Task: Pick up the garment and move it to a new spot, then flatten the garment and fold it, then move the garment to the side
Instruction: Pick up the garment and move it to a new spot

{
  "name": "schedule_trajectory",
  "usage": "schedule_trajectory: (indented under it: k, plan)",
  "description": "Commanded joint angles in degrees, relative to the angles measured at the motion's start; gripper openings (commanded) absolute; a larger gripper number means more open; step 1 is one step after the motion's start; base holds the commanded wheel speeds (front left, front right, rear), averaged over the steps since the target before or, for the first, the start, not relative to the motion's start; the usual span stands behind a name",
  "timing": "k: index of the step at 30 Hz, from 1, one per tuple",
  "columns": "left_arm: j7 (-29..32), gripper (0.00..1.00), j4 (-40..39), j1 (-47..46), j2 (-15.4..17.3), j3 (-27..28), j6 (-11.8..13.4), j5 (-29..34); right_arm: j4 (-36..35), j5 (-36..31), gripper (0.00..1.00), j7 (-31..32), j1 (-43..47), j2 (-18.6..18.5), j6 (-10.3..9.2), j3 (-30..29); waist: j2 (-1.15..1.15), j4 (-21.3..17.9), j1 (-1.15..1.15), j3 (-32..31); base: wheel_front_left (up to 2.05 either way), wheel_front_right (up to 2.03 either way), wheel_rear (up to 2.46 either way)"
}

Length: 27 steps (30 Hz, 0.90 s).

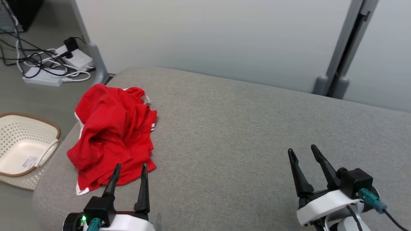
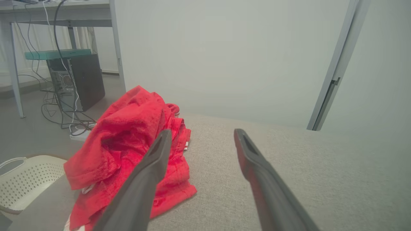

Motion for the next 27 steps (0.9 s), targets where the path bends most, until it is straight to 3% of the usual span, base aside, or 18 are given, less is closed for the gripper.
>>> schedule_trajectory:
  k: [1,9,27]
  plan:
    - [-0.1,1.0,-0.2,0.5,0.3,0.5,-0.4,0.7,-0.3,0.1,1.0,-0.1,0.7,-0.2,0.1,0.4,0.0,3.0,0.0,-0.6,0.0,0.0,0.0]
    - [-0.2,1.0,-0.6,1.3,0.3,2.4,-1.2,1.6,-0.5,1.1,1.0,-0.1,0.8,-0.2,0.1,2.3,0.0,7.9,0.0,-1.4,0.0,0.0,0.0]
    - [-0.1,1.0,-2.8,1.6,0.3,3.3,0.6,0.8,0.6,1.3,1.0,-0.1,-2.2,-0.2,0.1,4.6,0.0,9.4,0.0,0.4,0.0,0.0,0.0]
